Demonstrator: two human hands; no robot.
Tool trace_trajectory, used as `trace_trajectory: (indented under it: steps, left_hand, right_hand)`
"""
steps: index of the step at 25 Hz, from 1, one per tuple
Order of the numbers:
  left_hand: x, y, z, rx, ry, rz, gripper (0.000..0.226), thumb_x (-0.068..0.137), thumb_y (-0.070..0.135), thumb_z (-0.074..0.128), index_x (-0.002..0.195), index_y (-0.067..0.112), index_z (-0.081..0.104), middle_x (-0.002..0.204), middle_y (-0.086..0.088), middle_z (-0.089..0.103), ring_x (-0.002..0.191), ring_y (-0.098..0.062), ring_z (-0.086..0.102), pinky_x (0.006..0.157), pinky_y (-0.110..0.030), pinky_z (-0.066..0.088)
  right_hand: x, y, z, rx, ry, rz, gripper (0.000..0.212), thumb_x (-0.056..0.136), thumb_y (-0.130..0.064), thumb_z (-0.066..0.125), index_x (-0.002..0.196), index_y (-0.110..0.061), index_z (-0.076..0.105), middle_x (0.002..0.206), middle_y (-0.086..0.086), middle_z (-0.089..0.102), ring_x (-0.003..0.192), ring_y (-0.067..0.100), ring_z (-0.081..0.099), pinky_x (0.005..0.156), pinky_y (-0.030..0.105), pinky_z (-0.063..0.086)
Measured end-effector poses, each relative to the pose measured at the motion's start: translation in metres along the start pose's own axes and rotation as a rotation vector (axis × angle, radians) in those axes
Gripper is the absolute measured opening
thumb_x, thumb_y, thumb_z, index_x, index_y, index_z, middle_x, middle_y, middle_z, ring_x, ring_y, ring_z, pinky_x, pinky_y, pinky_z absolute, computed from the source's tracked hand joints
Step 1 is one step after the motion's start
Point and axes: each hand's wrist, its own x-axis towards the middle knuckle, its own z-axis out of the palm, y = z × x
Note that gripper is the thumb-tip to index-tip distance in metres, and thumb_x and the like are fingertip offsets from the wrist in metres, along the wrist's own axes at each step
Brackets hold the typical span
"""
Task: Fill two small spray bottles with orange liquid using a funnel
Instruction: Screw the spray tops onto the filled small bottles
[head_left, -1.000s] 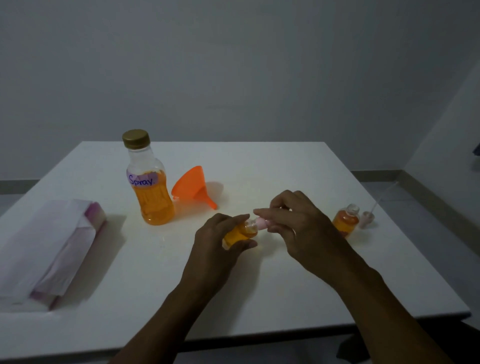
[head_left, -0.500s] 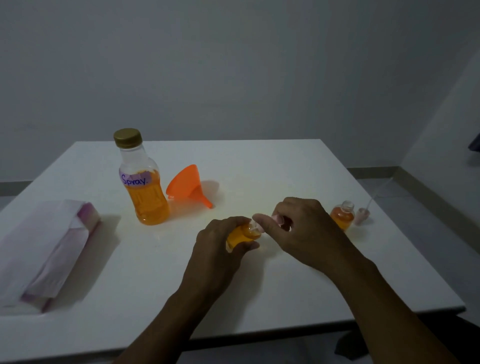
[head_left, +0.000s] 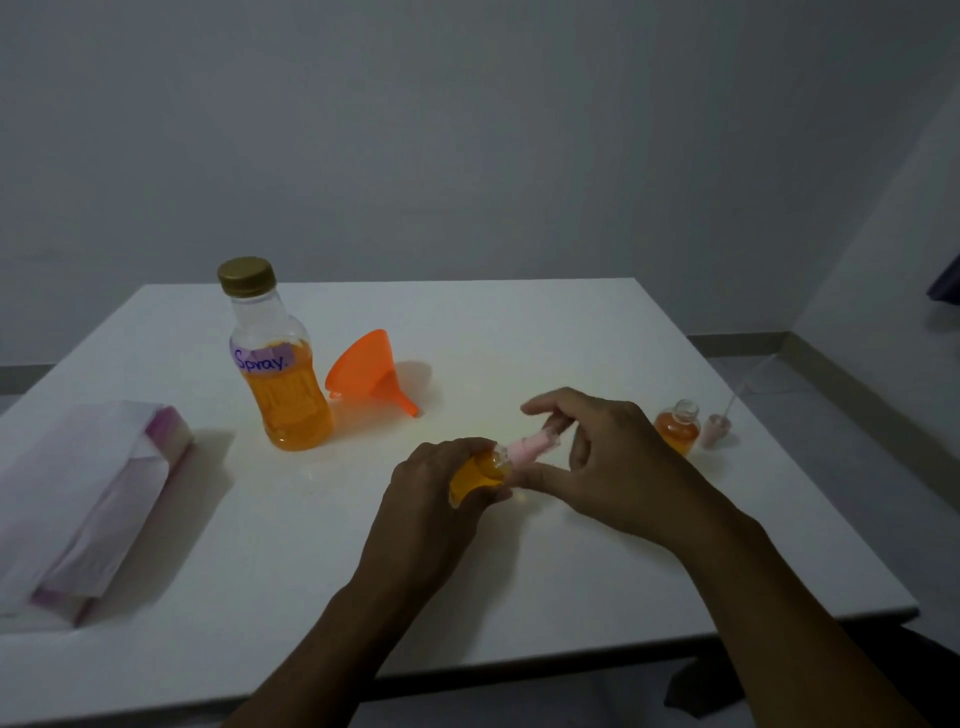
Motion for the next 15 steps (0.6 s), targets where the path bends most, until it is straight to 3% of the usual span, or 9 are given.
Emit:
trace_trajectory:
  steps: [2, 3, 5, 6, 9, 11, 13, 15]
  left_hand:
    - [0.0002, -0.0003, -0.0001, 0.006, 0.004, 0.002, 0.042, 0.076, 0.034, 0.076, 0.116, 0.026, 0.065, 0.112, 0.002, 0.069, 0.091, -0.008, 0.056, 0.078, -0.012, 0.038]
    - [0.0001, -0.0010, -0.0001, 0.005, 0.007, 0.007, 0.042, 0.076, 0.034, 0.076, 0.116, 0.025, 0.065, 0.112, 0.002, 0.069, 0.092, -0.009, 0.057, 0.080, -0.012, 0.037]
    - [0.0004, -0.0027, 0.0000, 0.004, 0.008, 0.015, 0.041, 0.076, 0.036, 0.075, 0.115, 0.026, 0.065, 0.112, 0.003, 0.069, 0.095, -0.011, 0.058, 0.082, -0.014, 0.039]
    - [0.0004, -0.0030, -0.0005, 0.009, 0.006, 0.017, 0.042, 0.077, 0.037, 0.075, 0.116, 0.026, 0.065, 0.112, 0.003, 0.069, 0.095, -0.012, 0.059, 0.082, -0.016, 0.042]
    - [0.0001, -0.0037, -0.0006, 0.041, 0.017, 0.035, 0.044, 0.077, 0.034, 0.076, 0.118, 0.025, 0.064, 0.112, 0.001, 0.069, 0.093, -0.013, 0.060, 0.079, -0.017, 0.043]
    - [-0.0003, -0.0043, -0.0007, 0.042, 0.018, 0.045, 0.044, 0.077, 0.033, 0.075, 0.119, 0.025, 0.064, 0.114, 0.001, 0.069, 0.095, -0.015, 0.060, 0.080, -0.015, 0.040]
    - [-0.0001, -0.0048, -0.0005, 0.038, 0.019, 0.057, 0.043, 0.079, 0.034, 0.073, 0.120, 0.026, 0.064, 0.115, 0.003, 0.068, 0.098, -0.015, 0.060, 0.083, -0.014, 0.039]
    - [0.0001, -0.0046, -0.0003, 0.040, 0.018, 0.056, 0.042, 0.079, 0.035, 0.072, 0.120, 0.028, 0.063, 0.116, 0.004, 0.068, 0.099, -0.013, 0.060, 0.084, -0.016, 0.041]
  right_hand:
    - [-0.0017, 0.0019, 0.0047, -0.002, -0.018, -0.048, 0.034, 0.083, -0.040, 0.077, 0.112, -0.028, 0.065, 0.094, -0.015, 0.063, 0.068, 0.005, 0.060, 0.064, 0.018, 0.049]
    - [-0.0012, 0.0022, 0.0066, -0.028, -0.003, -0.030, 0.028, 0.085, -0.045, 0.074, 0.104, -0.025, 0.067, 0.086, -0.015, 0.064, 0.068, 0.005, 0.060, 0.064, 0.019, 0.049]
    - [0.0012, 0.0022, 0.0075, -0.071, 0.067, 0.050, 0.043, 0.078, -0.067, 0.065, 0.088, -0.026, 0.066, 0.070, -0.020, 0.057, 0.064, 0.002, 0.056, 0.062, 0.021, 0.047]
    - [0.0016, 0.0021, 0.0059, -0.053, 0.074, 0.063, 0.048, 0.074, -0.072, 0.064, 0.091, -0.028, 0.067, 0.072, -0.021, 0.057, 0.065, 0.001, 0.057, 0.063, 0.021, 0.048]
    - [-0.0001, 0.0012, 0.0023, -0.003, 0.000, 0.012, 0.046, 0.078, -0.046, 0.080, 0.118, -0.032, 0.063, 0.094, -0.015, 0.063, 0.071, -0.009, 0.059, 0.064, 0.008, 0.043]
    - [-0.0005, 0.0009, 0.0067, -0.024, -0.005, -0.033, 0.030, 0.083, -0.038, 0.078, 0.110, -0.027, 0.068, 0.093, -0.015, 0.065, 0.076, -0.010, 0.060, 0.065, 0.007, 0.042]
    - [0.0010, 0.0003, 0.0097, -0.038, 0.061, 0.020, 0.034, 0.080, -0.059, 0.069, 0.089, -0.026, 0.068, 0.078, -0.016, 0.065, 0.070, -0.001, 0.061, 0.064, 0.012, 0.045]
    - [0.0015, 0.0012, 0.0085, -0.032, 0.081, 0.055, 0.043, 0.074, -0.068, 0.066, 0.091, -0.029, 0.066, 0.079, -0.016, 0.064, 0.069, 0.002, 0.061, 0.064, 0.016, 0.049]
